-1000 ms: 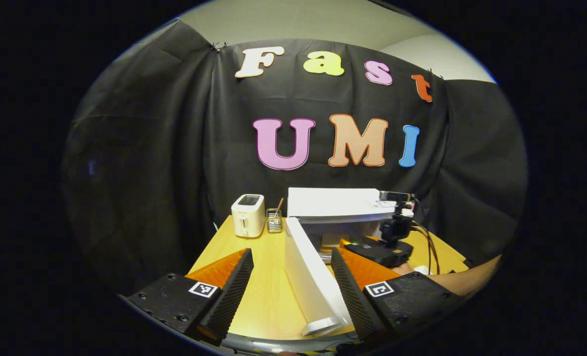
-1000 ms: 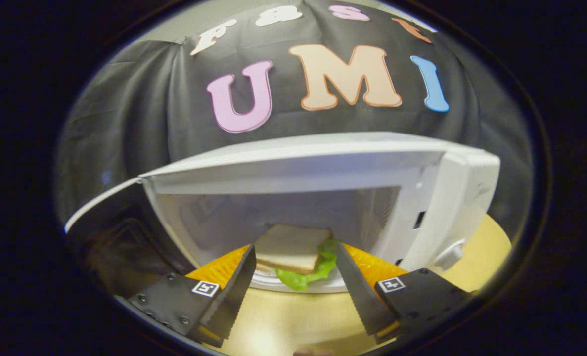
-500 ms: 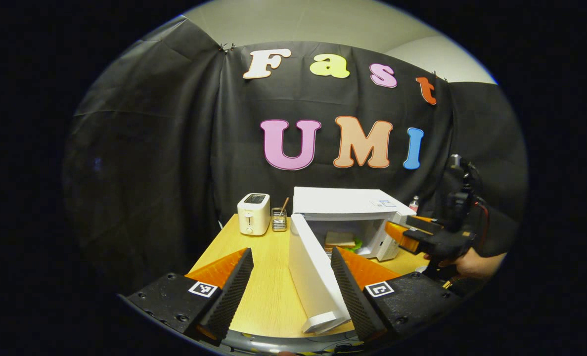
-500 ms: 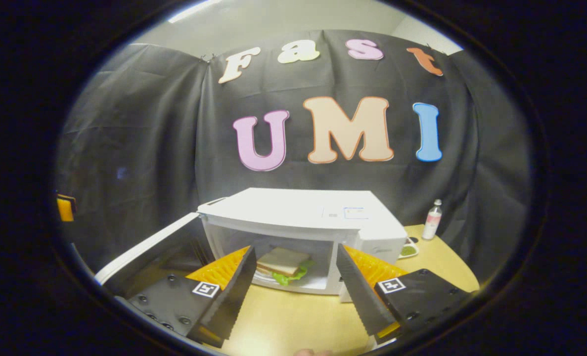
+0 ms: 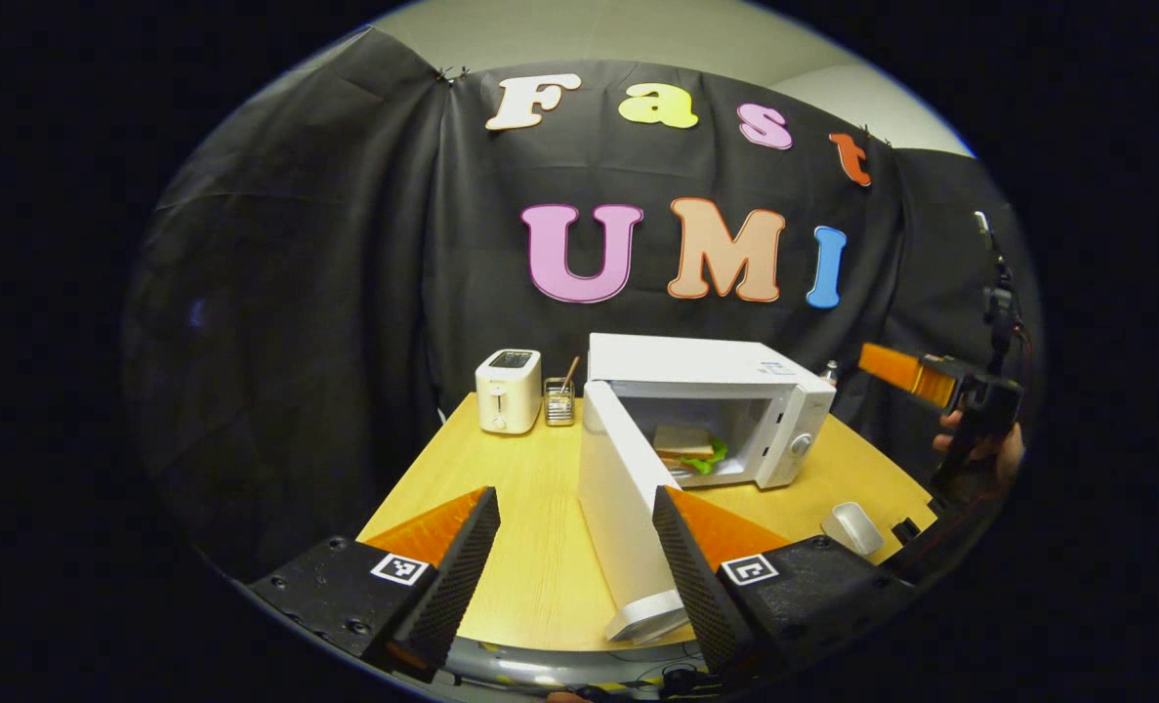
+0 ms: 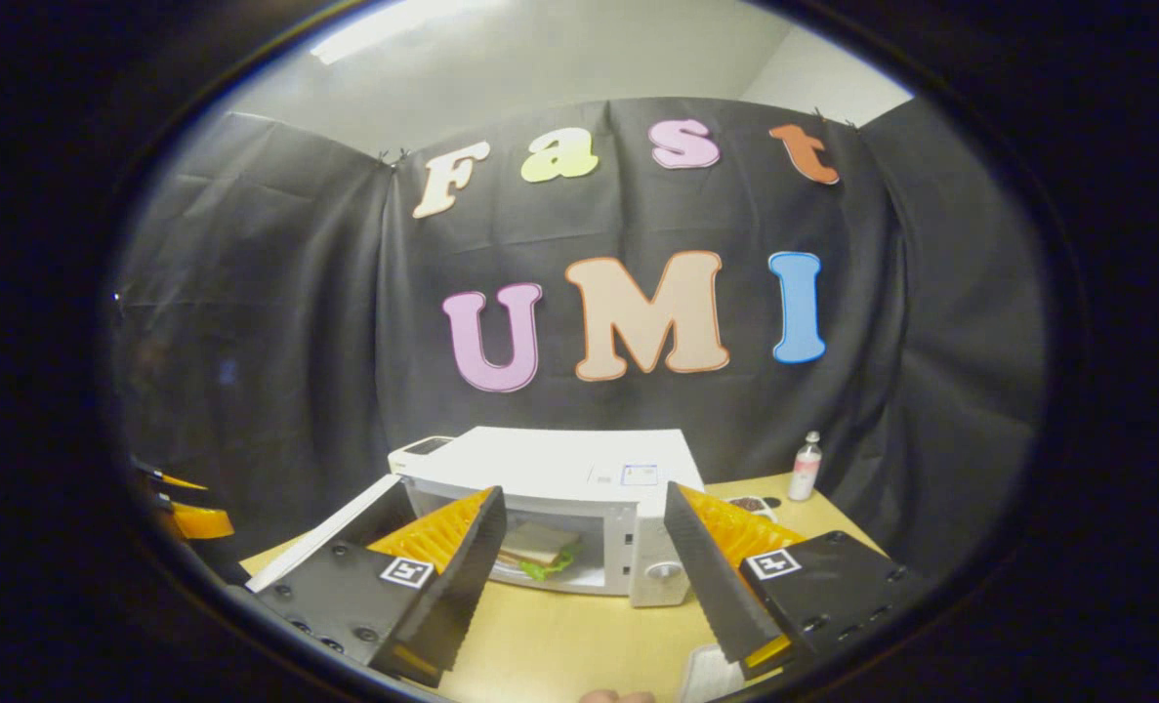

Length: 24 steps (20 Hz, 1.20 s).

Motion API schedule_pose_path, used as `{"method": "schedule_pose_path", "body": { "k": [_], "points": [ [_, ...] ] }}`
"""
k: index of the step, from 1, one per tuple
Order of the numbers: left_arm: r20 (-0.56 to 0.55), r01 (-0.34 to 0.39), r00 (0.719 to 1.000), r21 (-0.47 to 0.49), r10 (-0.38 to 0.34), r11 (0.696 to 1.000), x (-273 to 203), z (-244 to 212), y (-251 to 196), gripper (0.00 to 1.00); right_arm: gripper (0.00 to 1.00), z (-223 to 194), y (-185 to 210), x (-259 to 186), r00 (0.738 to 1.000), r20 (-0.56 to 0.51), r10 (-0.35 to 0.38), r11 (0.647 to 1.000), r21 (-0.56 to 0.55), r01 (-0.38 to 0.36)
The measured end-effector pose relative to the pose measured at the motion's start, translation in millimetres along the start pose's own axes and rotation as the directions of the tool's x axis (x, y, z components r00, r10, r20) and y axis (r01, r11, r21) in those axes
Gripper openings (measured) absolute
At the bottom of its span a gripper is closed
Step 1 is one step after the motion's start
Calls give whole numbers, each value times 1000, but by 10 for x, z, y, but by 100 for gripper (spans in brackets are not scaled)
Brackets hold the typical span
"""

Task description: Open the microwave oven with the left hand, put the food in, and close the microwave oven.

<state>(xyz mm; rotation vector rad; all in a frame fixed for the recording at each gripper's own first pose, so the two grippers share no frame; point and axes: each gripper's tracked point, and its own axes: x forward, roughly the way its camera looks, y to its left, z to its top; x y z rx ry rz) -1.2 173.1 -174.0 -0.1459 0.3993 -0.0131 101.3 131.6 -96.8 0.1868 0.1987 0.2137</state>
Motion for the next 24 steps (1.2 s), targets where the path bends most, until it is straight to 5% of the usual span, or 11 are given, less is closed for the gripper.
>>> {"method": "schedule_pose_path", "body": {
  "k": [1,5,6,8,10,11,17,24],
  "points": [
    [-4,-13,1000,-5,13,1000,-5,-23,55,93,99,91,-66,-24,1000,16,-5,1000,-7,5],
    [-40,-67,997,-8,67,998,37,-212,165,93,99,287,-220,-30,999,48,11,1000,-2,-10],
    [-54,-78,996,-3,78,997,37,-300,182,93,92,306,-249,-28,998,52,21,1000,-8,-21],
    [-78,-114,990,1,114,993,55,-413,206,89,92,366,-339,-24,997,76,26,999,-31,-24],
    [-102,-212,971,39,215,977,34,-529,417,30,92,361,-385,-33,997,76,33,999,-22,-31],
    [-131,-202,970,44,206,978,59,-654,396,0,92,361,-385,-45,996,80,35,999,-12,-35],
    [-222,-156,959,98,175,983,85,-1119,-10,0,92,361,-615,8,996,86,35,999,-3,-35],
    [-214,-198,955,51,204,979,210,-1183,-309,0,92,374,-777,40,992,93,86,996,-34,-83]
  ]
}}
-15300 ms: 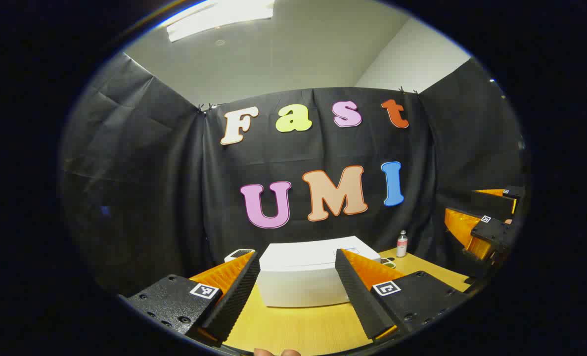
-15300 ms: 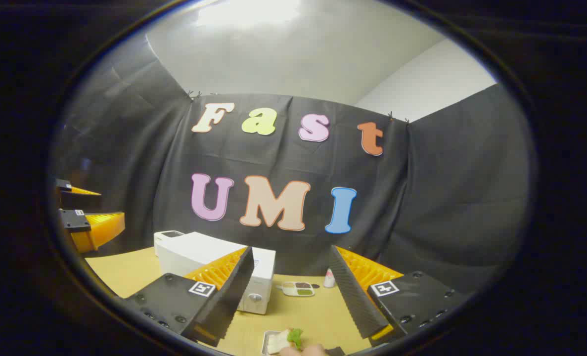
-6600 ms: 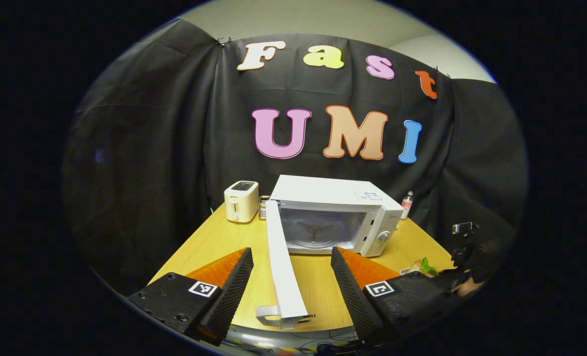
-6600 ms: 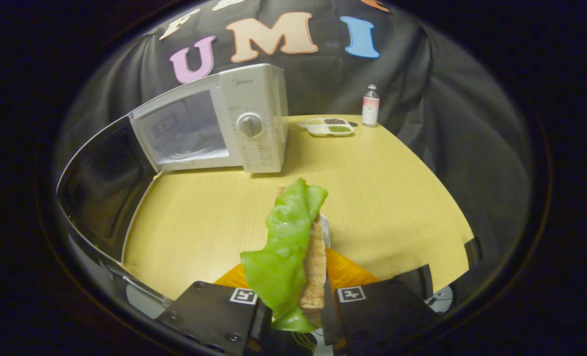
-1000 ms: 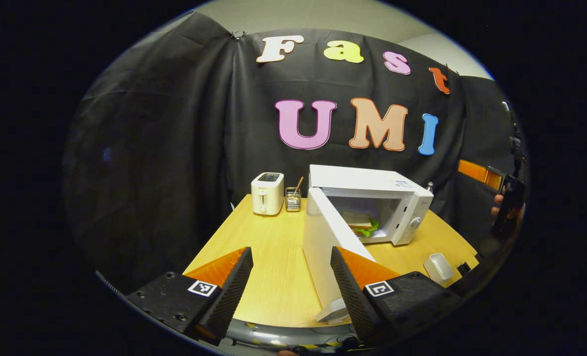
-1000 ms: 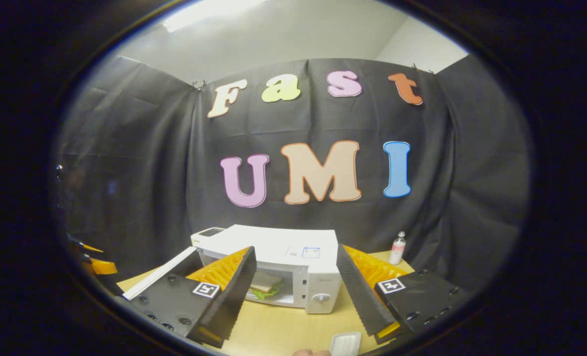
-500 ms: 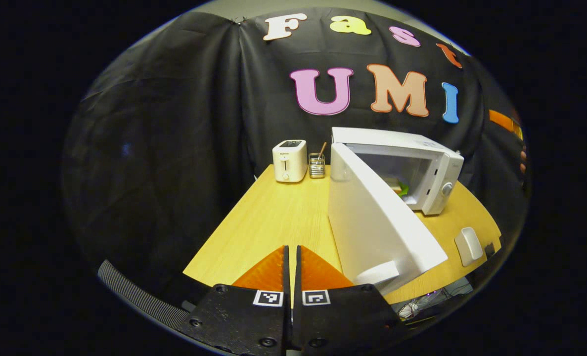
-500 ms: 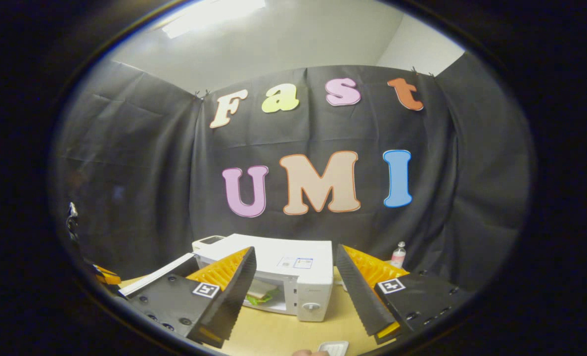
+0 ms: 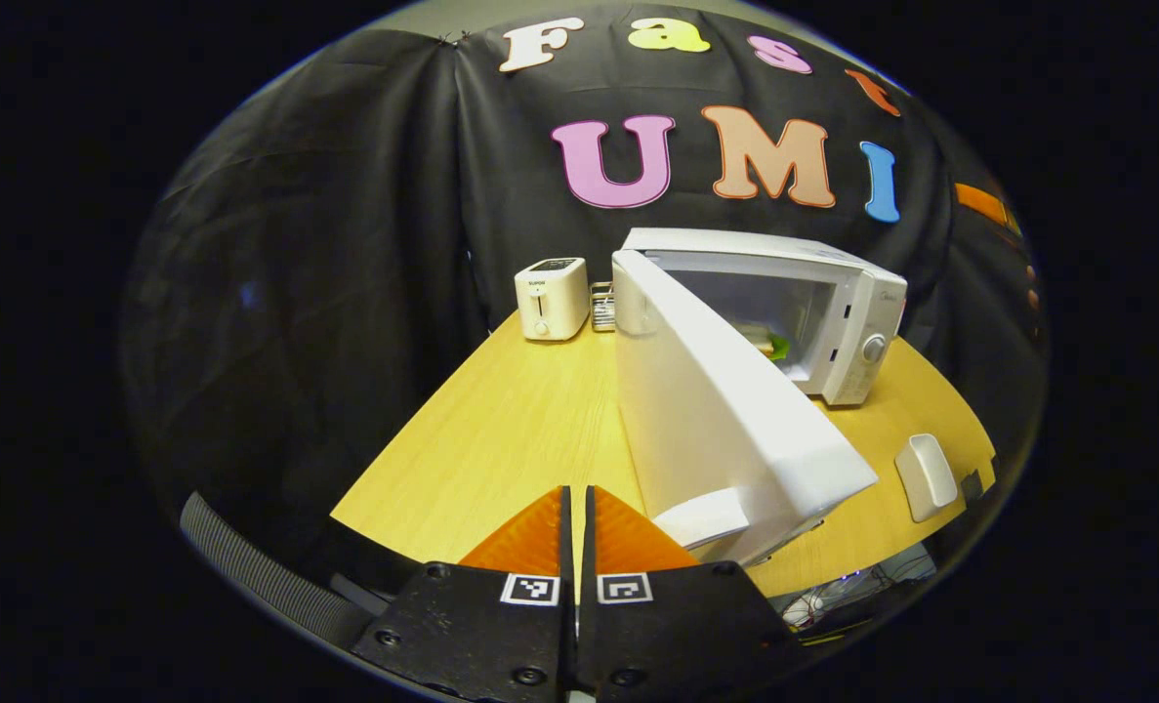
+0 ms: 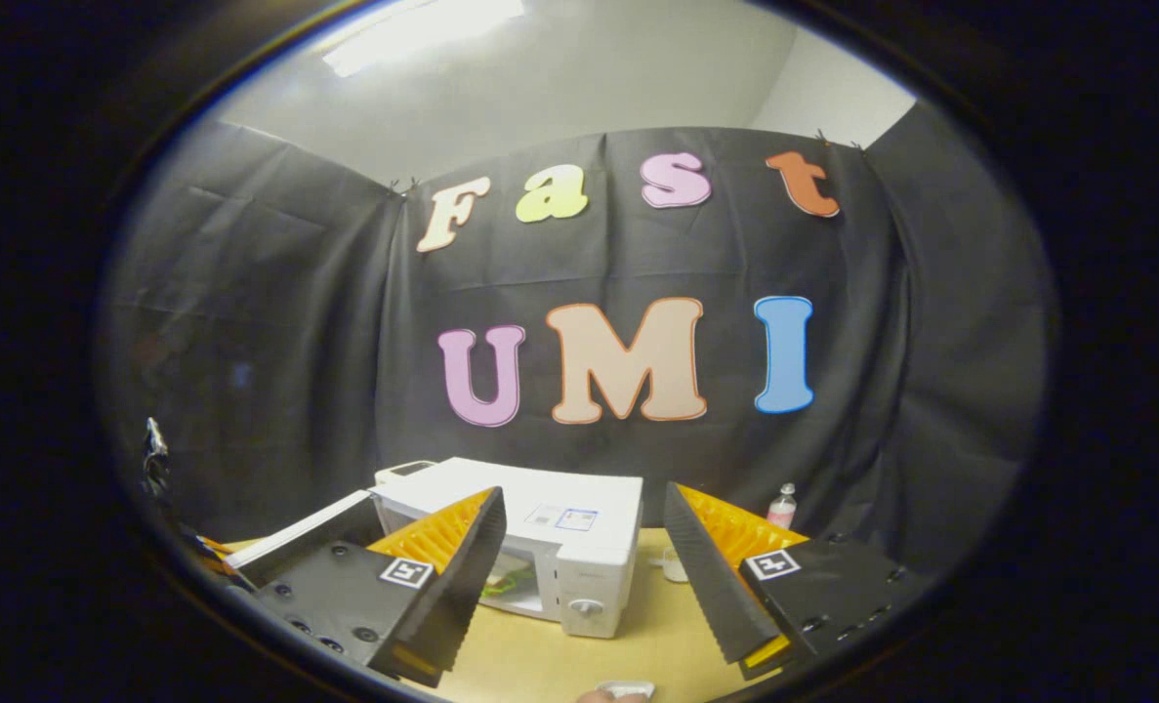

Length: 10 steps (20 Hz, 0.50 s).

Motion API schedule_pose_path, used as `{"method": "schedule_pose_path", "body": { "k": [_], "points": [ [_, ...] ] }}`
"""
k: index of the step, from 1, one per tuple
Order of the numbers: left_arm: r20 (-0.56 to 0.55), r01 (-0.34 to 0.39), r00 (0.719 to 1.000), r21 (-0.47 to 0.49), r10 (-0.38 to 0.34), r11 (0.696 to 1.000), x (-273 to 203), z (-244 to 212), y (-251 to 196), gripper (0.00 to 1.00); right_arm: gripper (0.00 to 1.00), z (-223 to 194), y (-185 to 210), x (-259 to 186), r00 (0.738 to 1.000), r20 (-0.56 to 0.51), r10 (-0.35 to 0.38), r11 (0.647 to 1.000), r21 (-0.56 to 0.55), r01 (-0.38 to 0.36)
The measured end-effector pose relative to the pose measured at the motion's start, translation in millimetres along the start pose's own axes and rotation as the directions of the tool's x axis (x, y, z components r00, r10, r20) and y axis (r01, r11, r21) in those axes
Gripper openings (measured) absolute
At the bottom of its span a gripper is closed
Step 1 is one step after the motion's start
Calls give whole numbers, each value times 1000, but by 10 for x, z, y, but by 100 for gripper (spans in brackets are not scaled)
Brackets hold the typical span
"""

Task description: Open the microwave oven with the left hand, put the food in, and close the microwave oven.

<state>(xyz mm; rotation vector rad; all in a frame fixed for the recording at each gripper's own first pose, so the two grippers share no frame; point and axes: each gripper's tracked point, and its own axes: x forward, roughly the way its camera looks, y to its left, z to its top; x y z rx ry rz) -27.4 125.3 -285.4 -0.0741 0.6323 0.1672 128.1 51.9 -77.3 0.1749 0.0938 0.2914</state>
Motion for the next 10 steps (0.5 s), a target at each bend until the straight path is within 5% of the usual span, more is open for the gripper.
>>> {"method": "schedule_pose_path", "body": {
  "k": [10],
  "points": [
    [11,67,998,76,-68,995,202,170,-719,0,92,-247,-207,-24,999,-43,1,1000,3,-1]
  ]
}}
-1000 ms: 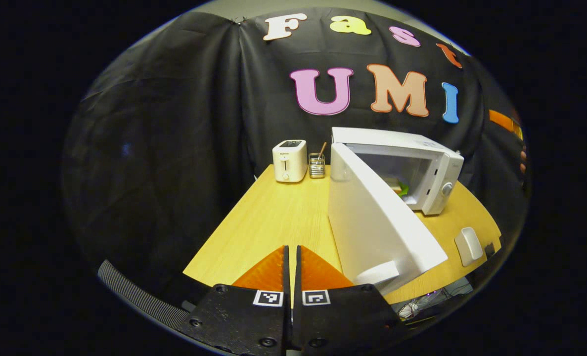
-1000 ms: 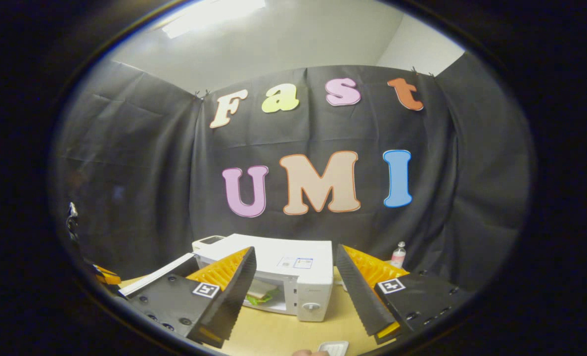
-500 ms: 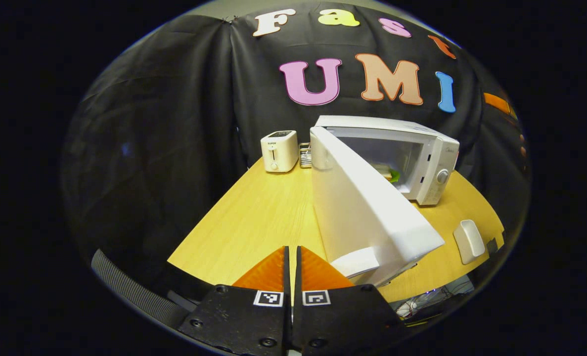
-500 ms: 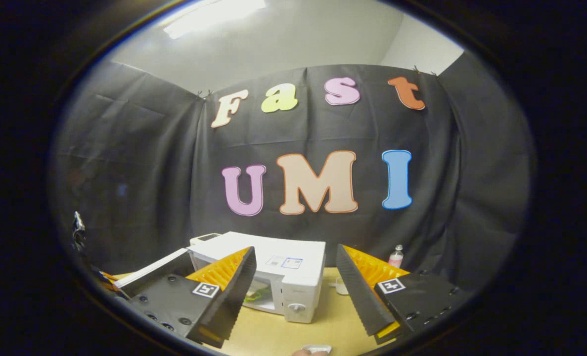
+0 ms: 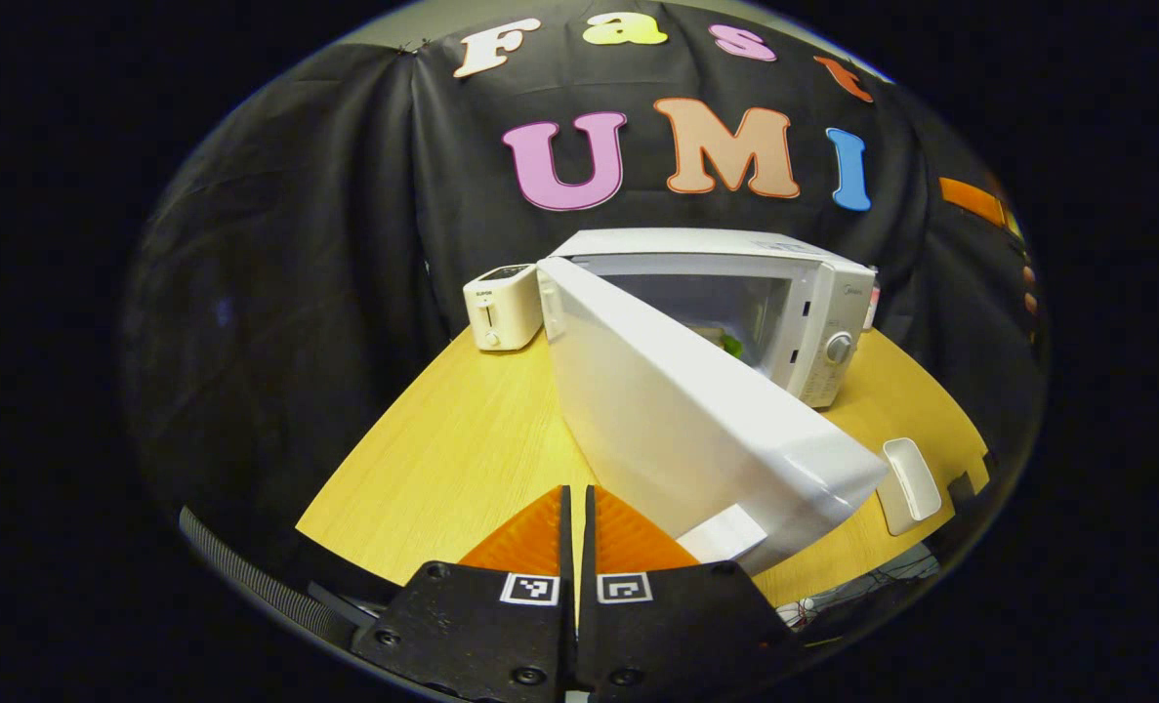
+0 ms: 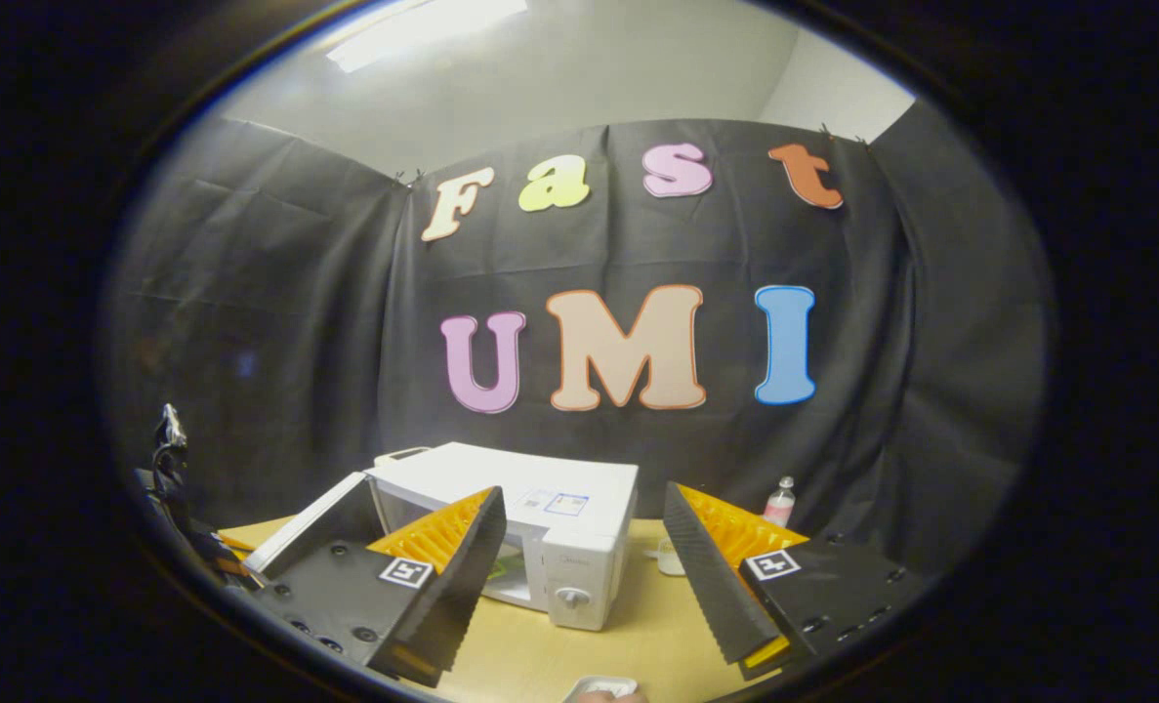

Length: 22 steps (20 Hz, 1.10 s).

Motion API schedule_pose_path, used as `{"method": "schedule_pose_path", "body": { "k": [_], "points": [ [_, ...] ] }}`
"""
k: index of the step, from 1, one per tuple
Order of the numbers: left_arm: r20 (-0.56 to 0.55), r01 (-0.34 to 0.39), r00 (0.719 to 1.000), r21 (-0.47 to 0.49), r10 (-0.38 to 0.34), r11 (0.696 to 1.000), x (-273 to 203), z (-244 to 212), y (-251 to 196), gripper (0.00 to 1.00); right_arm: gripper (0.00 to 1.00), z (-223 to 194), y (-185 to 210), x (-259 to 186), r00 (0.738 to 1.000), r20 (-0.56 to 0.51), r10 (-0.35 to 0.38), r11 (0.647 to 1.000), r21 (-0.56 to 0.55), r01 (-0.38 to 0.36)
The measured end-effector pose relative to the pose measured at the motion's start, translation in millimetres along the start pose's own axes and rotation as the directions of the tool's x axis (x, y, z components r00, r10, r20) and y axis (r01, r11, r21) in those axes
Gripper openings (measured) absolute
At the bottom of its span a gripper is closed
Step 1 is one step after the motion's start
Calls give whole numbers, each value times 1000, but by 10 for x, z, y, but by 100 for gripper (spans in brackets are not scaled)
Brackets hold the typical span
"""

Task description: Open the microwave oven with the left hand, put the food in, and close the microwave oven.

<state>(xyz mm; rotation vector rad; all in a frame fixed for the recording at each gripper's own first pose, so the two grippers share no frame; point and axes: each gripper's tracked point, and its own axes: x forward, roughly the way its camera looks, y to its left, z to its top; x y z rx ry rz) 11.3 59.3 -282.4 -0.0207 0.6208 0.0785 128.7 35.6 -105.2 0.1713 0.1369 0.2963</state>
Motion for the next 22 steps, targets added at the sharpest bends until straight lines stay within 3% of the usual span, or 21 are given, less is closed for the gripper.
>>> {"method": "schedule_pose_path", "body": {
  "k": [14,22],
  "points": [
    [37,194,979,125,-200,973,393,447,-1033,0,92,4,-275,-51,999,7,-42,996,80,42],
    [68,229,968,156,-242,961,655,713,-1299,0,92,56,-420,-203,997,7,-76,994,77,75]
  ]
}}
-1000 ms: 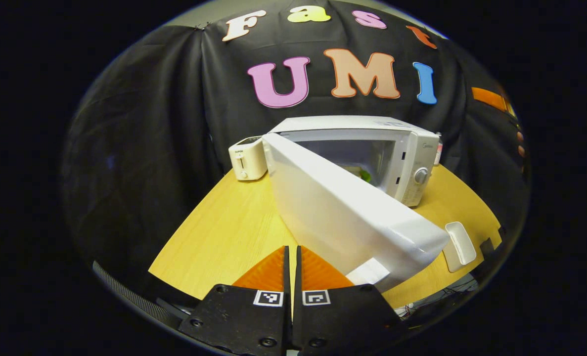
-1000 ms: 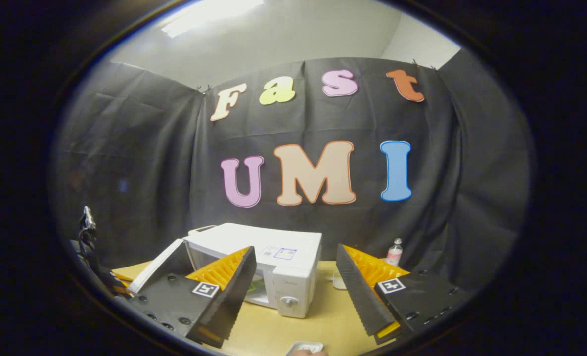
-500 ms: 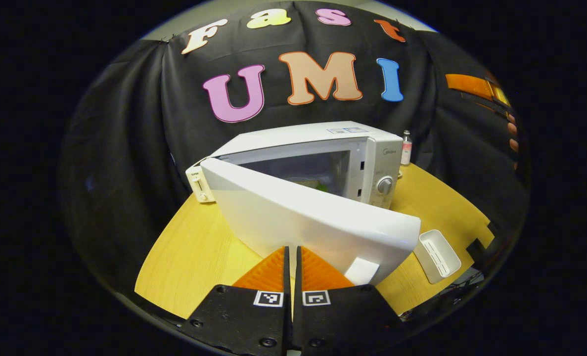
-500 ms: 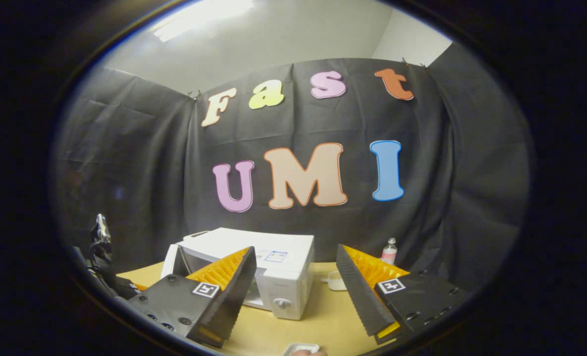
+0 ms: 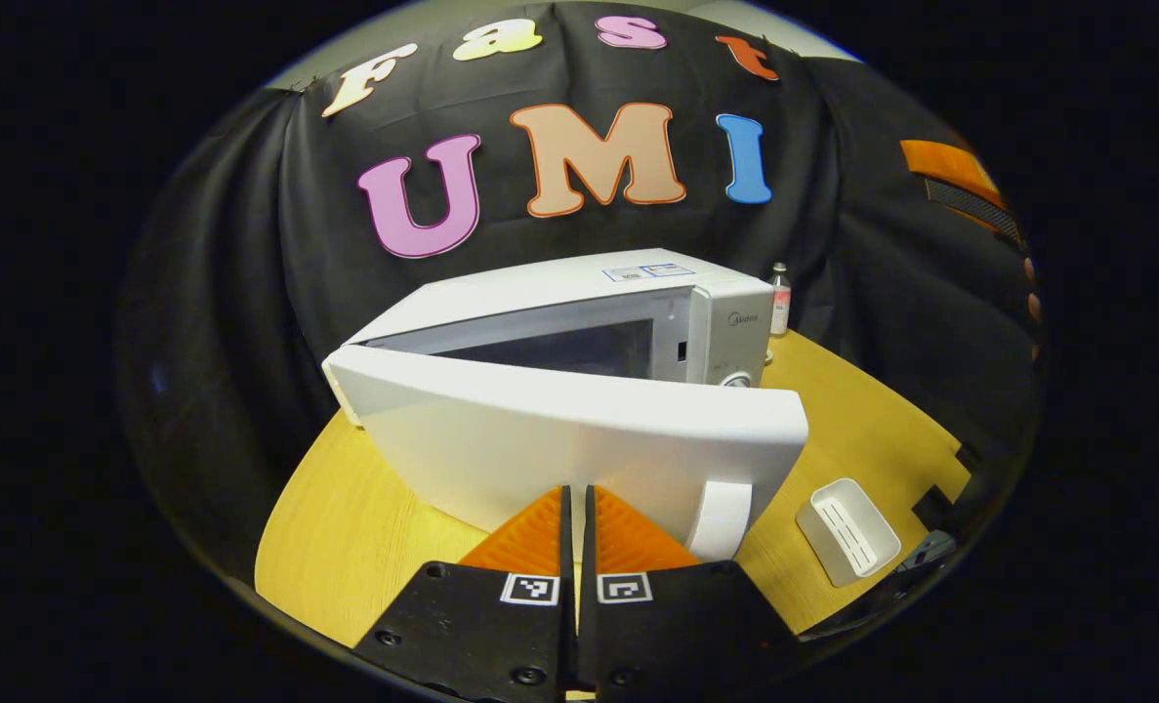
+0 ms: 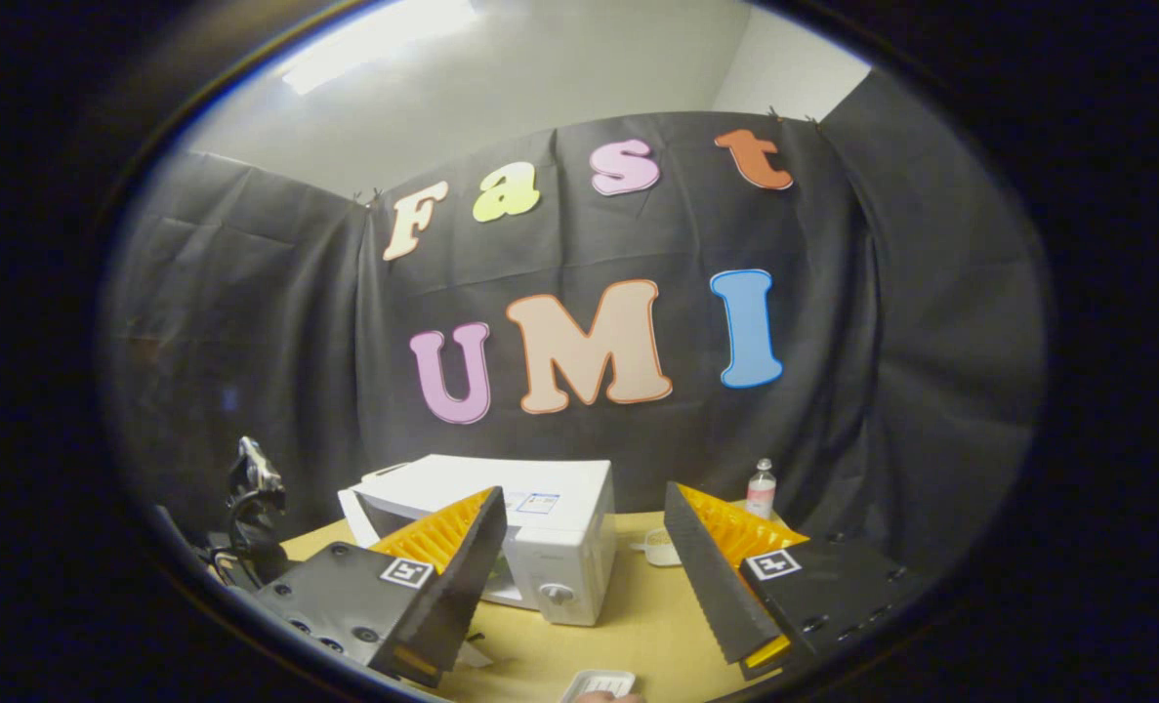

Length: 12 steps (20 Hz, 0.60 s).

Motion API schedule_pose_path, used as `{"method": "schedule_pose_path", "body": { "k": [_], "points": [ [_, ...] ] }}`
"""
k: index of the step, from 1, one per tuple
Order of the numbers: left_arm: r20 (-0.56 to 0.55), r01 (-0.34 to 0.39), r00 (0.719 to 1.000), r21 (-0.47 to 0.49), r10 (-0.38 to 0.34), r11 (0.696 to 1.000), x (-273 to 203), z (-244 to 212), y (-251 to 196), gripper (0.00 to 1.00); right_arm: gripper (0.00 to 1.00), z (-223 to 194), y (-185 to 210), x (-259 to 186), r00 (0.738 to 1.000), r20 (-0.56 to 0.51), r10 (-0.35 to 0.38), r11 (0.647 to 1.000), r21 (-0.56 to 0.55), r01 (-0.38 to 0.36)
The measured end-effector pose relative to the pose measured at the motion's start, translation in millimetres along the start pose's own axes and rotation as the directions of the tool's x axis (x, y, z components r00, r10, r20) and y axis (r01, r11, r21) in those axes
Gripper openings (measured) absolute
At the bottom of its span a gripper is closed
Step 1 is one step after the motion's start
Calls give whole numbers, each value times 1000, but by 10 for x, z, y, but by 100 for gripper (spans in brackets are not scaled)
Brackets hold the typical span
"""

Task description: Open the microwave oven with the left hand, put the food in, and close the microwave oven.

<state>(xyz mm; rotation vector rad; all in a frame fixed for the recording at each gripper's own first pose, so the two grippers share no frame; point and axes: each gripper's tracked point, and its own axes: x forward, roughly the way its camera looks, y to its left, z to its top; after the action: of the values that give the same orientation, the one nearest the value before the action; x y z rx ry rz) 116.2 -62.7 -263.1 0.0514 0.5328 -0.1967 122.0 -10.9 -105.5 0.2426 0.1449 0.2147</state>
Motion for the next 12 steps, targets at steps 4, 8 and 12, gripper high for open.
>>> {"method": "schedule_pose_path", "body": {
  "k": [4,8,12],
  "points": [
    [22,19,1000,37,-20,999,166,123,-78,0,91,17,-61,-27,1000,9,-18,1000,14,18],
    [37,48,998,74,-50,996,356,201,-180,0,92,84,-147,-62,999,21,-47,998,32,46],
    [36,63,997,86,-66,994,492,265,-221,0,92,51,-171,-120,998,0,-60,998,6,60]
  ]
}}
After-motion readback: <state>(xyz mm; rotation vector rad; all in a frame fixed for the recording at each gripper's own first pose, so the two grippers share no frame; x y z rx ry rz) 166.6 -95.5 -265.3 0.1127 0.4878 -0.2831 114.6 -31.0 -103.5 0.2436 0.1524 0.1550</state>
